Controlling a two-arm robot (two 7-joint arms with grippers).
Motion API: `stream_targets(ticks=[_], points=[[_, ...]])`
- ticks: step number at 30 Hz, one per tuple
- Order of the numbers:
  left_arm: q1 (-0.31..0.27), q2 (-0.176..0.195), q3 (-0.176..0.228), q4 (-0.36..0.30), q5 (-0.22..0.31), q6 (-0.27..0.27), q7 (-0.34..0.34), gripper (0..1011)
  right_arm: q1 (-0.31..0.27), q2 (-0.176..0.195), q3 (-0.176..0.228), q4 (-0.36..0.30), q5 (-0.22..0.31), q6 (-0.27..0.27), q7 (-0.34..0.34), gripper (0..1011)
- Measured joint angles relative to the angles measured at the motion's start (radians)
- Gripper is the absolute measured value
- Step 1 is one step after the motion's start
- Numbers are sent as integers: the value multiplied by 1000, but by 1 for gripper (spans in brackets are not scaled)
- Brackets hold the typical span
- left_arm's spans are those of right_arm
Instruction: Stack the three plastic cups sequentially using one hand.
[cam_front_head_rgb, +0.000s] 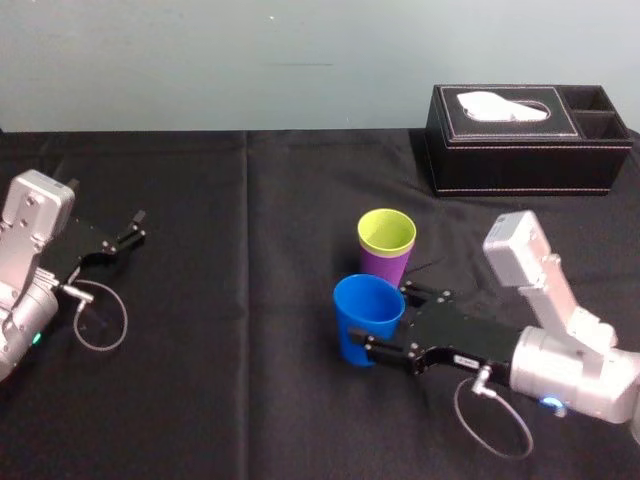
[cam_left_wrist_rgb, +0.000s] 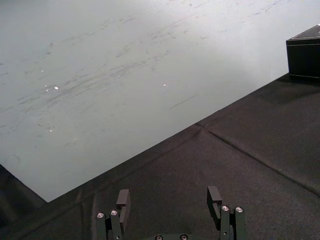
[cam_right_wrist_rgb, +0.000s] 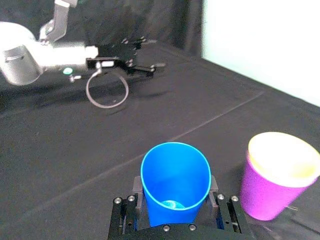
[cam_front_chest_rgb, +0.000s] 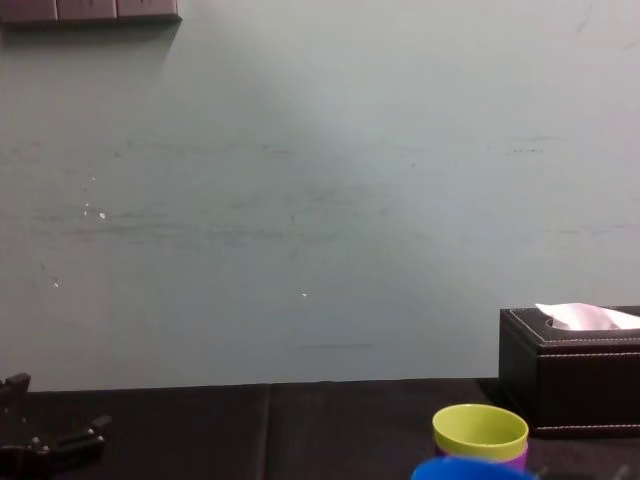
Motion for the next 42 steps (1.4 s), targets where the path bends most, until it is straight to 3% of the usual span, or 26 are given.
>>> stream_targets(ticks=[3, 9, 18, 23, 35, 42], points=[[0, 0, 0, 0, 0, 0, 0, 1011, -34, 27, 47, -88, 29, 73, -48, 724], [0, 0, 0, 0, 0, 0, 0, 1011, -64, 69, 123, -200, 73, 156, -104, 724], [0, 0, 0, 0, 0, 0, 0, 1011, -46, 92, 180, -241, 95, 198, -141, 724], [0, 0, 0, 0, 0, 0, 0, 1011, -7, 86, 177, -218, 75, 203, -156, 724], [0, 0, 0, 0, 0, 0, 0, 1011, 142, 10, 108, -70, 9, 212, -131, 724], [0, 0, 0, 0, 0, 0, 0, 1011, 187, -19, 81, -21, -6, 215, -111, 724]])
